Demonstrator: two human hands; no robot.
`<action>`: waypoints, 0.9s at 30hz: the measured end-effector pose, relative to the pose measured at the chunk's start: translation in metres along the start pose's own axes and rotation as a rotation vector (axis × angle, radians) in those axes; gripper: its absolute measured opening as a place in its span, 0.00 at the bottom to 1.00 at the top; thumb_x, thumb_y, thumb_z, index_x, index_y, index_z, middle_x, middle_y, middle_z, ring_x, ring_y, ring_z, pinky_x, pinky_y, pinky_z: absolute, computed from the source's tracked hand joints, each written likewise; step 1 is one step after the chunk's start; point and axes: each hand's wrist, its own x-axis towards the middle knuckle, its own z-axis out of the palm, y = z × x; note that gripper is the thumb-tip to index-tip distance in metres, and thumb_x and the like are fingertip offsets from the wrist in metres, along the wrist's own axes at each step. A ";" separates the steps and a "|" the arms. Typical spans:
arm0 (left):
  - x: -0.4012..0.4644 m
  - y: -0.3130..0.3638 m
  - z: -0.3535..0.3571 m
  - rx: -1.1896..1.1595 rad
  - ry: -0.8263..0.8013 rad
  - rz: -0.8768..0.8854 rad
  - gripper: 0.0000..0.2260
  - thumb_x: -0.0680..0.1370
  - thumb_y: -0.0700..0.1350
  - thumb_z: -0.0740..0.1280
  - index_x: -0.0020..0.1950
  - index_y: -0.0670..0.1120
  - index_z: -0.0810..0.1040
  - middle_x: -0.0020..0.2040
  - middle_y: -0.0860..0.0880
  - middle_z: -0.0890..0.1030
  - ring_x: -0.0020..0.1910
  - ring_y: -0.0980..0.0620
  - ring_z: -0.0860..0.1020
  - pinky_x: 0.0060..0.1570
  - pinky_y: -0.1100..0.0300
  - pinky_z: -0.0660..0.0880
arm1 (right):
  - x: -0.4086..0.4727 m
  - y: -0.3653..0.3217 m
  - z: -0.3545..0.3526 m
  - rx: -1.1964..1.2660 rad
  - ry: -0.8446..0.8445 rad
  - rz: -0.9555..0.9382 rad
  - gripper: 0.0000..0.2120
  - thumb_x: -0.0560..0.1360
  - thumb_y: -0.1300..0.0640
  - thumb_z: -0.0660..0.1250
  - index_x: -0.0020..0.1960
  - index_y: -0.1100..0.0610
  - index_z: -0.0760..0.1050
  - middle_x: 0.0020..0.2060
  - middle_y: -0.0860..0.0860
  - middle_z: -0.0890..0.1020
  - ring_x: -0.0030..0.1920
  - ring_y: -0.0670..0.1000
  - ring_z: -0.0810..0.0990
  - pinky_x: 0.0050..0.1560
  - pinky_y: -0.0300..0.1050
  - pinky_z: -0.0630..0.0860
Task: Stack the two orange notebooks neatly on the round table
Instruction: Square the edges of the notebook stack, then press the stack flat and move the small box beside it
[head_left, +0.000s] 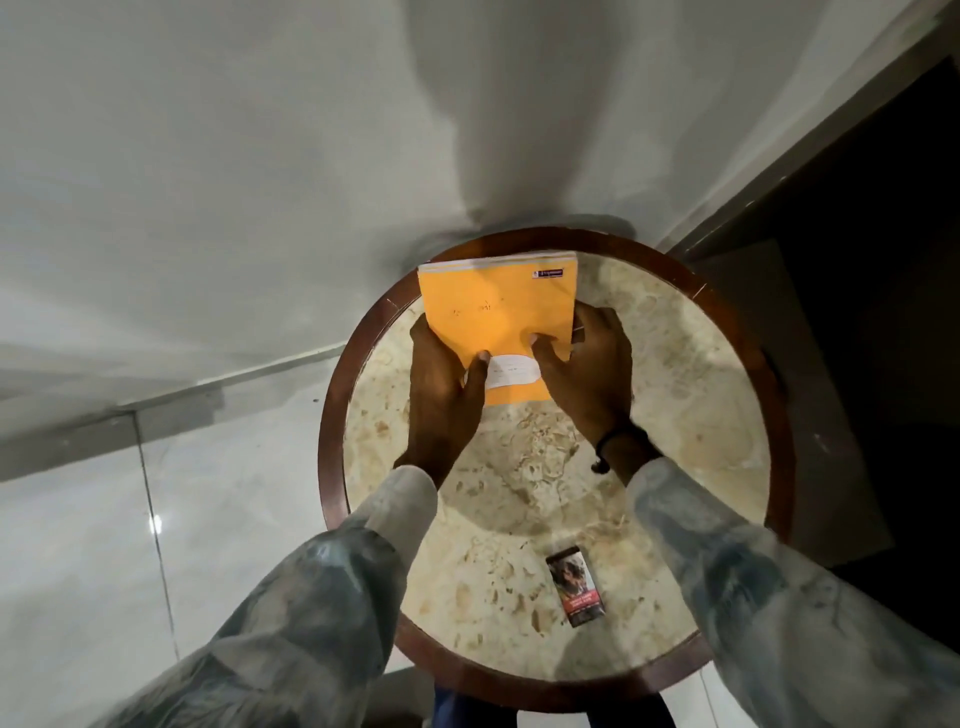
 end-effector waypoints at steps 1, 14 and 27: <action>0.002 0.000 0.001 0.047 0.010 -0.052 0.30 0.78 0.48 0.72 0.75 0.43 0.62 0.69 0.44 0.73 0.66 0.50 0.73 0.62 0.62 0.71 | 0.007 0.000 0.003 -0.038 -0.041 0.041 0.16 0.72 0.52 0.75 0.57 0.57 0.80 0.53 0.56 0.81 0.50 0.58 0.82 0.45 0.47 0.75; 0.013 0.009 0.023 0.575 -0.262 0.093 0.39 0.81 0.59 0.60 0.83 0.41 0.47 0.84 0.41 0.46 0.84 0.38 0.45 0.81 0.38 0.45 | -0.063 0.037 -0.014 -0.252 -0.229 0.115 0.25 0.76 0.49 0.70 0.68 0.60 0.72 0.60 0.59 0.79 0.61 0.62 0.78 0.59 0.58 0.77; 0.021 -0.009 0.038 0.788 -0.421 0.138 0.45 0.78 0.68 0.56 0.83 0.40 0.45 0.84 0.40 0.45 0.83 0.36 0.43 0.80 0.36 0.43 | -0.160 0.082 -0.027 -0.351 -0.355 0.207 0.33 0.73 0.56 0.72 0.76 0.58 0.67 0.69 0.59 0.75 0.66 0.62 0.76 0.61 0.57 0.81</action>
